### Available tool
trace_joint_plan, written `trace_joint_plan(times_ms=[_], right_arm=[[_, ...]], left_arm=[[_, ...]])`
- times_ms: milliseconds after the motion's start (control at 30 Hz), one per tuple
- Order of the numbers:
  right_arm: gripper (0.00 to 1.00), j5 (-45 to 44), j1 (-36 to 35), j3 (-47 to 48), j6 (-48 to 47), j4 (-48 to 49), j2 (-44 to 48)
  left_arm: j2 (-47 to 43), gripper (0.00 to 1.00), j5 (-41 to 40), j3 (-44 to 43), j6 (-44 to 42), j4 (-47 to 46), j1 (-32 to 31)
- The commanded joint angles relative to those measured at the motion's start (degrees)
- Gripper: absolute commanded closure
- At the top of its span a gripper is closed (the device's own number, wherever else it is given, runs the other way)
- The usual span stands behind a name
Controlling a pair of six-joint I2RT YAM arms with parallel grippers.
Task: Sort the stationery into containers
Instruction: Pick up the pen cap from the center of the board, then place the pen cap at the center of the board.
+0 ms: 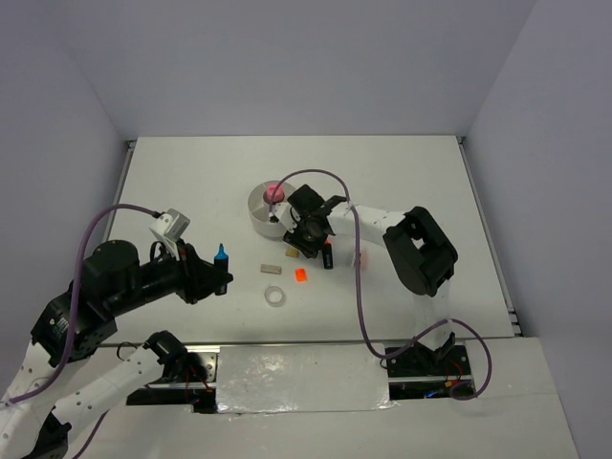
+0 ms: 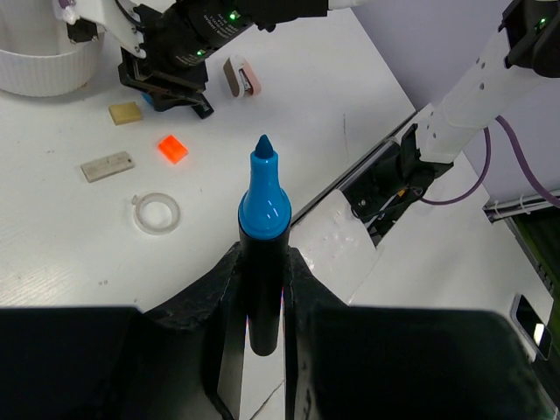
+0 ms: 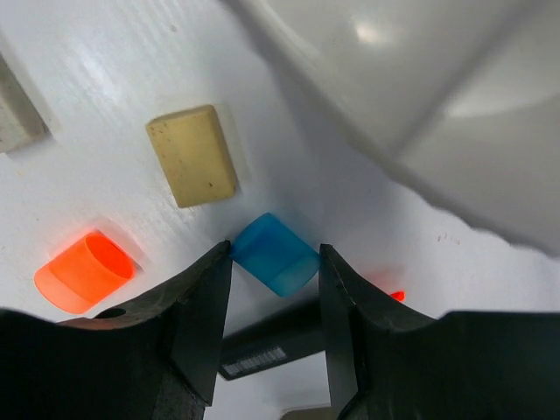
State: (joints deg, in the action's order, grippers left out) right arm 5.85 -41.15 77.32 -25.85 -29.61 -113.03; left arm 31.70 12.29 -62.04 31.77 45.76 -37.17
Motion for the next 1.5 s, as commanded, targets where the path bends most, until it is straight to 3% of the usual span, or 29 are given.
trace_joint_plan(times_ms=[0,67,167,267,567,867,1033,1100,1233,1267,1367,1467], right_arm=[[0.73,-3.99,0.80,-0.07,9.89,-0.27,3.87],[0.74,-9.06,0.80,2.12,15.54,-1.77,4.05],[0.73,-17.77,1.15,3.19,33.51,-3.88,4.92],[0.71,-19.73,0.89,1.88,43.99,-4.85,6.59],[0.68,-23.16,-3.59,0.03,59.50,-3.71,5.29],[0.65,-23.96,-5.26,-1.55,63.37,-2.92,3.34],[0.52,-20.79,-5.87,-3.49,63.46,-1.77,4.14],[0.40,-20.09,-6.05,-3.75,63.20,-1.86,4.48],[0.28,-19.29,-6.23,-3.06,61.62,-1.86,6.94],[0.23,-19.21,-6.05,-2.62,59.96,-2.12,7.47],[0.22,-19.38,-6.23,-0.51,53.14,-2.21,8.71],[0.28,-19.21,-5.53,1.60,43.89,-2.30,7.39]], left_arm=[[-0.94,1.00,0.36,-0.36,0.66,-3.13,0.08],[-1.29,1.00,0.27,-0.10,0.84,-3.39,0.08],[-1.64,1.00,0.19,0.25,0.93,-3.66,-0.01],[-1.56,1.00,0.45,0.08,0.75,-3.74,-0.01],[-1.20,1.00,0.89,-0.45,-0.48,-3.31,-0.01],[-1.82,1.00,1.07,-0.27,-0.83,-2.60,0.08],[-3.05,1.00,0.27,0.60,-0.66,-2.34,0.08],[-3.14,1.00,0.27,0.69,-0.57,-2.17,0.08],[-3.05,1.00,0.10,0.08,-1.01,-1.46,-0.01],[-3.05,1.00,0.19,-0.18,-1.09,-1.37,0.08],[-2.96,1.00,0.19,-0.54,-1.18,-1.28,0.08],[-2.79,1.00,0.45,-0.71,-0.92,-1.64,-0.01]])
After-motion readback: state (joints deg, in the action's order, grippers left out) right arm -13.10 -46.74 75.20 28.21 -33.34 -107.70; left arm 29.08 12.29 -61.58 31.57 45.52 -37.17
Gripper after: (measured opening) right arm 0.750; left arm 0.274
